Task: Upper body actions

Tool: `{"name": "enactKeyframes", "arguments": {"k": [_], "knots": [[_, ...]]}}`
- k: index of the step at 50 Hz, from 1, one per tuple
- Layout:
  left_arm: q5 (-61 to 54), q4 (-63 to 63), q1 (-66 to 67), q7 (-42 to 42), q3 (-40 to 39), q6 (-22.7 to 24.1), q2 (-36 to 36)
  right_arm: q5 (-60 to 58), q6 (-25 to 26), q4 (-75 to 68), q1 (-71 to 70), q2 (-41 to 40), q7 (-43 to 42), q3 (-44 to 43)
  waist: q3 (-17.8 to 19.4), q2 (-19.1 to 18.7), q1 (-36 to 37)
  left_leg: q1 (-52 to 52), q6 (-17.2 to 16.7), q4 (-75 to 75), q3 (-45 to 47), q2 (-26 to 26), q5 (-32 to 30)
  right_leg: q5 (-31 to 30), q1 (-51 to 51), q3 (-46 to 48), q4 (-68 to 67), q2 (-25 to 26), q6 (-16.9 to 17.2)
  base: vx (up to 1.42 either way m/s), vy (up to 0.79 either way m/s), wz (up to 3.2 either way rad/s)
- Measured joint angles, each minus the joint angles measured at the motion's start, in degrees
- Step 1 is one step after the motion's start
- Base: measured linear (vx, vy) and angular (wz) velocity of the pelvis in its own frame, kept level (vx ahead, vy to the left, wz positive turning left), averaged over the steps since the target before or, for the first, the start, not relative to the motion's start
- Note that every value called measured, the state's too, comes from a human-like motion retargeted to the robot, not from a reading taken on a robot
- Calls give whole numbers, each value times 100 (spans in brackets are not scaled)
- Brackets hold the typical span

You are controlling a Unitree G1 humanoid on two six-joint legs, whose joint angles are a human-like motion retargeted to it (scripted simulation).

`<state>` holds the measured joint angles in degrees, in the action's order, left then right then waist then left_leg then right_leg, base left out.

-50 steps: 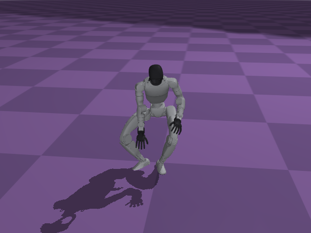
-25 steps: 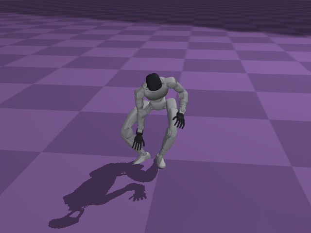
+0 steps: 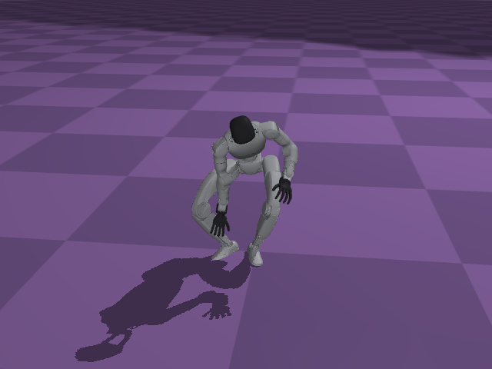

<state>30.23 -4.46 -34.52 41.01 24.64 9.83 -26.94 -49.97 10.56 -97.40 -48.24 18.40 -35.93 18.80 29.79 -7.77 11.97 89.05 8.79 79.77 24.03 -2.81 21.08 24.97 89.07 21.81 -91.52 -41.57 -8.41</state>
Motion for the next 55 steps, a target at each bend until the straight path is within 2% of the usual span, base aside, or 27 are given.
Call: {"name": "enactKeyframes", "arguments": {"k": [13,18,30,37,46,55], "knots": [[230,-929,-170,-181,18,-7,202,-96,-158,8,-177,-471,961,-16,0,383,-164,-604,17,72,44,-45,64,37,-461,-138,-86,26,-13,6,2,-6],[464,-1450,-155,-214,-70,18,370,-179,-260,110,-240,-768,969,-42,0,577,-279,-964,36,145,61,-102,132,100,-796,-179,-131,62,-24,17,9,-17],[1039,-3001,-172,-181,-219,179,910,-185,-143,1040,-152,-1133,1105,8,-207,1000,-391,-1895,9,279,78,-198,288,403,-1704,-261,-242,148,-28,13,6,-14],[1311,-3934,64,-108,-420,259,1201,-181,-252,2162,178,-1144,1176,175,-701,1229,-601,-2230,-9,345,61,-283,408,418,-2025,-278,-234,264,-11,10,4,-12],[1475,-4761,564,-10,-696,244,1422,164,-694,4129,924,-932,1454,173,-1442,1386,-961,-2460,-59,433,9,-462,506,368,-2261,-284,-159,515,2,8,2,-14],[1474,-5167,990,56,-793,261,1581,577,-947,6336,2017,-349,1039,127,-2027,1392,-1171,-2533,-74,509,-19,-623,517,320,-2338,-286,-90,714,-13,5,1,-9]]}}
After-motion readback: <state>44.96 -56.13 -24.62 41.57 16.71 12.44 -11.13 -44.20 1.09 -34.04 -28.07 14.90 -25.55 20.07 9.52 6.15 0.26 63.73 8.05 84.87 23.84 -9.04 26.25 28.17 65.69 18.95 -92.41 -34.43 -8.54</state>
